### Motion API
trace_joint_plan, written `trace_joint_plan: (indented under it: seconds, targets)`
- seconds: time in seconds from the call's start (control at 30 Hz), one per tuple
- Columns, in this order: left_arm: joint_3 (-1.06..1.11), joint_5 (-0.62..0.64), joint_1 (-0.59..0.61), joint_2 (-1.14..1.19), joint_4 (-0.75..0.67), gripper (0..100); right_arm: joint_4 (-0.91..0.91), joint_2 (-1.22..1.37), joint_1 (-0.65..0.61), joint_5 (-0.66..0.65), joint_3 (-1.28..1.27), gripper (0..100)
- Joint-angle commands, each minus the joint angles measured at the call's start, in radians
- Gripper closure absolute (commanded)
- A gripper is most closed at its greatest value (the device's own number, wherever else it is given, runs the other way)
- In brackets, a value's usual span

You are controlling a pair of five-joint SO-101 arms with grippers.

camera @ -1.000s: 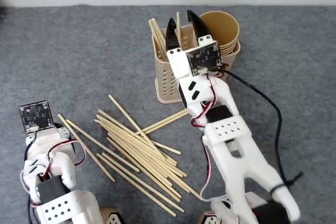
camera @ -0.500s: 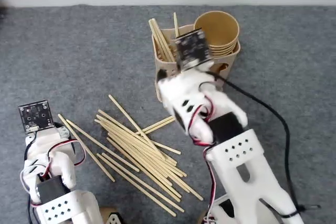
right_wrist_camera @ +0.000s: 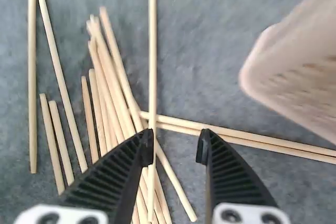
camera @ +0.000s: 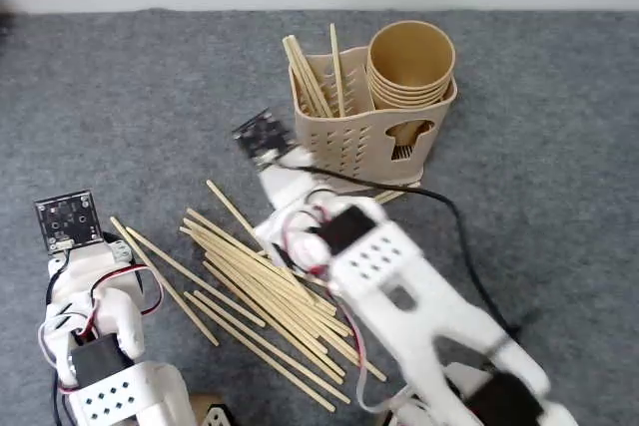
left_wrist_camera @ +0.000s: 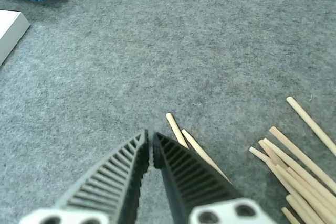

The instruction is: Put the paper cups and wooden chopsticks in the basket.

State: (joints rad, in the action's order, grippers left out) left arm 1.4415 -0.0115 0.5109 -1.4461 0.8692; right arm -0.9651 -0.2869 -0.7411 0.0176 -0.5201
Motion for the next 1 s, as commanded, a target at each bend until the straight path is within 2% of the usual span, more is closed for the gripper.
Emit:
trace_joint_plan:
  seconds: [0.0, 0.1, 0.33, 0.97]
  targets:
    - [-0.027, 0.009, 0.008, -0.012, -0.018, 99, -0.01, 0.136, -0.016, 0.011, 0.149, 84.4]
    - [-0.028, 0.009, 0.017, -0.012, -0.018, 99, -0.012, 0.266, -0.018, 0.011, 0.238, 84.4]
    - [-0.05, 0.071, 0.124, -0.012, -0.026, 99, -0.013, 0.49, -0.056, 0.015, 0.382, 84.3]
    - [-0.051, 0.072, 0.124, -0.012, -0.026, 99, -0.111, 0.754, -0.105, 0.017, 0.64, 84.3]
